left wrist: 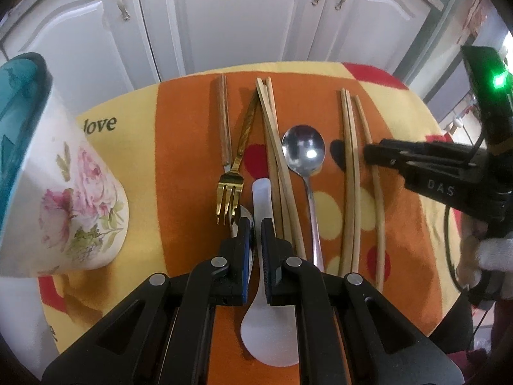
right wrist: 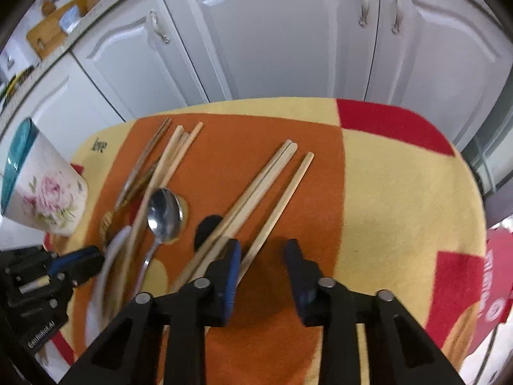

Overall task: Organize utensils
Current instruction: 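Close left tool on white spoon handle while right tool closes on one chopstick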

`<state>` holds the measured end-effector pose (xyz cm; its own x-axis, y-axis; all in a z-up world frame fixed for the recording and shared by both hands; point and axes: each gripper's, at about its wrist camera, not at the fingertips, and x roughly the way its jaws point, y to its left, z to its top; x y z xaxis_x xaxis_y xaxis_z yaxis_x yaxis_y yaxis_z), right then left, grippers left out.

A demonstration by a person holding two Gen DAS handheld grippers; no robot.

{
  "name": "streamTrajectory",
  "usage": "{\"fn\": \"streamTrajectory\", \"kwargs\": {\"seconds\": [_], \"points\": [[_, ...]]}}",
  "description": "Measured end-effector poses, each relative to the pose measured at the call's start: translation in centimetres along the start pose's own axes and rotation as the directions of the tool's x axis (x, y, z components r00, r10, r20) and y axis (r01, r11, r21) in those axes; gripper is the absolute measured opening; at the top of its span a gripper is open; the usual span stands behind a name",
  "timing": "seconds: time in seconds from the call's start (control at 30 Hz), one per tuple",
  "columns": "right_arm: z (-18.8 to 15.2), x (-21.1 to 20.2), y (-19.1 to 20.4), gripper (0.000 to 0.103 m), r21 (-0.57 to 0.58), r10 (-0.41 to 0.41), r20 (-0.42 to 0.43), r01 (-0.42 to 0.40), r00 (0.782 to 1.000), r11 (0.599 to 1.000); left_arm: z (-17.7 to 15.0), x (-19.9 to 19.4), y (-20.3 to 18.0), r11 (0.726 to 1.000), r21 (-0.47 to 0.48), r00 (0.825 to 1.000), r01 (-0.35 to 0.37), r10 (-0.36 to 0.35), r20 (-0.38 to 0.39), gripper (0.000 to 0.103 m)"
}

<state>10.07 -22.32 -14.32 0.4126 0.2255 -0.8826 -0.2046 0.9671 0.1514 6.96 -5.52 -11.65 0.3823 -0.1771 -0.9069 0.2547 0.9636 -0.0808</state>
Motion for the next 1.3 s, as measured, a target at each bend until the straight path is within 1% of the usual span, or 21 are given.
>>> {"fn": "streamTrajectory", "kwargs": {"seconds": [0.1, 0.13, 0.2, 0.3, 0.37, 0.47, 0.5, 0.53, 0.57, 0.67, 0.7, 0.73, 0.8, 0.87, 1.0, 1.1, 1.13, 1.2, 1.23, 1.27, 1.3], "points": [[-0.3, -0.3, -0.9, 0.023, -0.013, -0.055, 0.003, 0.055, 0.998, 0.998, 0.4, 0.3, 0.0, 1.000, 0.001, 1.000, 0.002, -0.002, 0.002, 0.006], [-0.3, -0.4, -1.3, 0.023, -0.002, -0.050, 0.004, 0.050, 0.999, 0.999, 0.6, 0.4, 0.0, 1.000, 0.000, 1.000, 0.008, -0.008, 0.002, 0.006], [-0.4, -0.7, -2.2, 0.023, 0.032, -0.016, 0.002, 0.016, 1.000, 0.999, 0.9, 0.6, -0.4, 1.000, 0.006, 1.000, 0.013, -0.013, 0.001, 0.006], [-0.5, -0.7, -2.6, 0.023, 0.036, 0.004, -0.001, -0.004, 1.000, 0.999, 1.0, 0.6, -0.9, 0.999, 0.038, 1.000, 0.009, -0.009, 0.002, 0.006], [-0.5, -0.6, -2.9, 0.023, 0.048, 0.018, -0.004, -0.017, 1.000, 0.999, 1.0, 0.6, -0.9, 0.998, 0.049, 1.000, 0.026, -0.026, -0.003, 0.006], [-0.2, -0.4, -3.1, 0.023, 0.047, 0.030, -0.002, -0.030, 1.000, 0.998, 1.0, 0.8, -0.2, 0.999, 0.030, 0.999, 0.037, -0.036, -0.016, 0.006], [-0.2, -0.4, -2.6, 0.023, 0.040, 0.036, -0.001, -0.036, 0.999, 0.999, 0.9, 0.8, 0.1, 0.999, 0.015, 0.999, 0.050, -0.050, -0.018, 0.006], [-0.1, -0.3, -1.9, 0.020, 0.030, 0.043, -0.002, -0.042, 0.999, 0.999, 0.8, 0.8, 0.3, 0.998, -0.002, 0.997, 0.070, -0.070, -0.024, 0.006], [-0.1, -0.2, -1.5, 0.012, 0.013, 0.049, -0.004, -0.049, 0.999, 0.999, 0.6, 0.7, 0.4, 0.996, -0.015, 0.995, 0.094, -0.094, -0.024, 0.005], [-0.5, -0.3, -0.8, 0.010, -0.018, 0.068, -0.011, -0.068, 0.998, 0.998, -0.2, 0.2, -0.1, 0.992, -0.010, 0.992, 0.125, -0.126, -0.028, 0.003], [-0.7, -0.4, -0.7, 0.009, -0.026, 0.079, -0.020, -0.079, 0.997, 0.997, -0.4, 0.1, -0.2, 0.988, -0.020, 0.987, 0.154, -0.154, -0.034, 0.003], [-0.9, -0.5, -0.5, 0.009, -0.030, 0.090, -0.028, -0.091, 0.996, 0.995, -0.7, -0.2, 0.0, 0.980, -0.037, 0.979, 0.196, -0.198, -0.043, 0.003], [-1.4, -0.9, -0.4, 0.009, -0.043, 0.103, -0.037, -0.104, 0.994, 0.994, -1.3, -0.8, 0.0, 0.973, -0.034, 0.971, 0.229, -0.231, -0.055, 0.003], [-2.1, -1.1, -0.5, 0.009, -0.053, 0.109, -0.053, -0.111, 0.993, 0.992, -1.6, -1.4, -0.2, 0.974, -0.018, 0.973, 0.224, -0.225, -0.054, 0.003], [-3.2, -1.5, -0.3, 0.008, -0.054, 0.145, -0.080, -0.150, 0.986, 0.987, -1.8, -3.0, -0.2, 0.972, -0.003, 0.971, 0.235, -0.235, -0.035, 0.003], [-3.6, -1.6, -0.4, 0.009, -0.039, 0.152, -0.086, -0.156, 0.985, 0.987, -1.6, -3.3, -0.2, 0.979, 0.005, 0.979, 0.203, -0.203, -0.031, 0.003], [-3.5, -1.6, -0.5, 0.009, -0.026, 0.159, -0.086, -0.162, 0.983, 0.986, -1.4, -3.1, -0.1, 0.981, -0.001, 0.980, 0.194, -0.194, -0.037, 0.004], [-3.2, -1.5, -0.9, 0.010, 0.003, 0.172, -0.086, -0.172, 0.981, 0.985, -1.2, -2.7, 0.2, 0.984, -0.022, 0.983, 0.179, -0.180, -0.050, 0.013], [-3.0, -1.5, -1.0, 0.011, 0.015, 0.173, -0.085, -0.173, 0.981, 0.985, -1.1, -2.4, 0.1, 0.984, -0.026, 0.982, 0.177, -0.178, -0.055, 0.027], [-2.8, -1.4, -1.1, 0.013, 0.024, 0.166, -0.083, -0.165, 0.983, 0.986, -1.1, -2.2, 0.1, 0.984, -0.024, 0.982, 0.178, -0.179, -0.057, 0.035], [-2.4, -1.2, -1.0, 0.013, 0.029, 0.159, -0.081, -0.157, 0.984, 0.987, -1.1, -1.9, -0.1, 0.984, -0.017, 0.982, 0.176, -0.177, -0.060, 0.035]]}}
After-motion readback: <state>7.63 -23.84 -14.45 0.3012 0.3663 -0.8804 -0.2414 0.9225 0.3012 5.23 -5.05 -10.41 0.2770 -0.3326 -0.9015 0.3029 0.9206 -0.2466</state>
